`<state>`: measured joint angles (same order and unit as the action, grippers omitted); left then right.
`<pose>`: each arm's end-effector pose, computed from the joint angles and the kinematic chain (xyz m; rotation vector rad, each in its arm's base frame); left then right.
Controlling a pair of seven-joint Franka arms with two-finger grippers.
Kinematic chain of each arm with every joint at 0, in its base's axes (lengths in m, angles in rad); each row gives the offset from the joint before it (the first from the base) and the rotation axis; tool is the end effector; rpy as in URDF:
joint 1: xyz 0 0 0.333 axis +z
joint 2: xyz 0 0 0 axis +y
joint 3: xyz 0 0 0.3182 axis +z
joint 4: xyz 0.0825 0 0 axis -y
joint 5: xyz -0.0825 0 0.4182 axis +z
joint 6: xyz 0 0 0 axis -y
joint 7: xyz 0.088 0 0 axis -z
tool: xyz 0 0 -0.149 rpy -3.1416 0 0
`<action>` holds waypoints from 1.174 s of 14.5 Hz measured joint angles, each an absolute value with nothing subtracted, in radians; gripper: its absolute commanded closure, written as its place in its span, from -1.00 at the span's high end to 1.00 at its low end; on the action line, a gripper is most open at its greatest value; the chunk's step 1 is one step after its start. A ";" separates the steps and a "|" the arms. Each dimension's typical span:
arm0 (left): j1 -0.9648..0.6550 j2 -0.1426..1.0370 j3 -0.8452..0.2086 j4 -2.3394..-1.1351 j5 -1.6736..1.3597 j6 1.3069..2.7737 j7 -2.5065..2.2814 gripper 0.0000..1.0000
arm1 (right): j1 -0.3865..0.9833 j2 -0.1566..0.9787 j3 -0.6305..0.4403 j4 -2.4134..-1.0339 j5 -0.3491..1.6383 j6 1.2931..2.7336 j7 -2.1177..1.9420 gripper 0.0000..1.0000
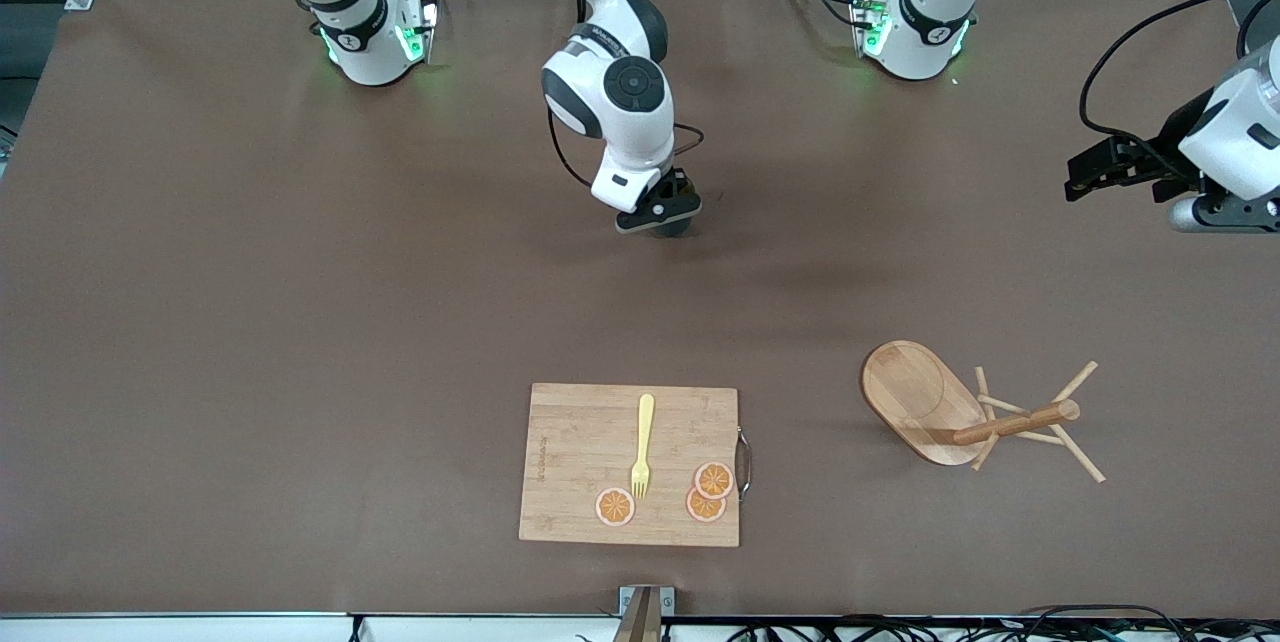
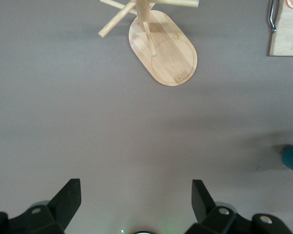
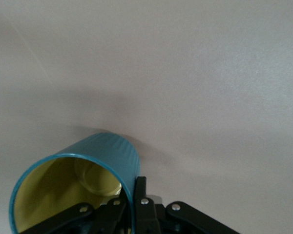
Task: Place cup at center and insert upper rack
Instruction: 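Lift the mug with the right gripper and carry it to table center, then lower the mug and open the right gripper while the left gripper approaches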
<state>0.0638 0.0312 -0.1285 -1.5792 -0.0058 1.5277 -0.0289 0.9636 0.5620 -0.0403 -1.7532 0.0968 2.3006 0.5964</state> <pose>0.5876 -0.0380 0.5587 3.1325 -0.0563 -0.1298 0.4106 0.5532 0.1857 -3.0860 -0.4158 0.0693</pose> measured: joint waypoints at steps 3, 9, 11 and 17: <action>0.063 0.031 -0.131 -1.578 -0.036 1.527 -0.063 1.00 | 0.965 0.585 -0.045 -1.737 0.081 2.299 0.614 0.91; 0.049 0.027 -0.247 -1.578 -0.072 1.486 -0.347 1.00 | 0.956 0.586 -0.063 -1.677 0.077 2.264 0.645 1.00; 0.047 0.026 -0.323 -1.578 -0.073 1.480 -0.477 1.00 | 0.933 0.578 -0.067 -1.617 0.076 2.193 0.641 1.00; 0.042 0.027 -0.523 -1.582 -0.073 1.473 -0.847 1.00 | 0.791 0.488 -0.071 -1.538 0.076 1.975 0.468 1.00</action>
<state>0.0415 0.0272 -0.5227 -1.5824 -0.0731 1.4735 -0.8471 0.7910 0.4879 -0.0712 -1.5382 0.0764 1.9746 0.4685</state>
